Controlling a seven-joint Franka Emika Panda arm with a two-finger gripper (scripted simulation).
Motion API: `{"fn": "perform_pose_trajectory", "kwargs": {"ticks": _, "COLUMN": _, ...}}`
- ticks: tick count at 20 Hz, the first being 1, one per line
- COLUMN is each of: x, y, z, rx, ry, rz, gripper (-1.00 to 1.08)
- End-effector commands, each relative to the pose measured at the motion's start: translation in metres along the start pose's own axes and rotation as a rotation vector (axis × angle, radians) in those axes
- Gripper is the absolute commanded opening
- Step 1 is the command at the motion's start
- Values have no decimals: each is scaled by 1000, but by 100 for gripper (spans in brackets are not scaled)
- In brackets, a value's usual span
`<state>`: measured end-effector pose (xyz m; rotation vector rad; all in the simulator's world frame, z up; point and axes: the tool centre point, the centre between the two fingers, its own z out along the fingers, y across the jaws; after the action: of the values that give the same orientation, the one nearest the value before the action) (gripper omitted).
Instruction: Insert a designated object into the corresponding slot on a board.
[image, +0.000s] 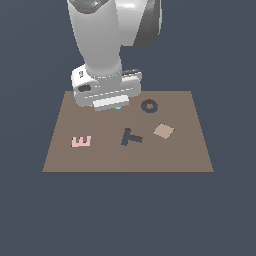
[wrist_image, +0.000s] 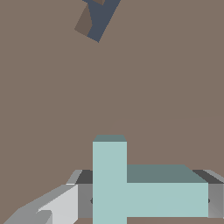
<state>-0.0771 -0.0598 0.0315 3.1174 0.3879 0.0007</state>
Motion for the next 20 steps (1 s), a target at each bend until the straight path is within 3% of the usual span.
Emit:
{"fn": "perform_pose_trajectory", "kwargs": {"ticks": 1, "x": 2, "y": 4, "z": 0, "rx": 0, "ry": 0, "rz": -61, "gripper": -100}}
{"fn": "perform_pose_trajectory", "kwargs": {"ticks": 20, "x": 43, "y": 37, "z": -3, "rx": -1, "ry": 1, "rz": -770, "gripper": -100}}
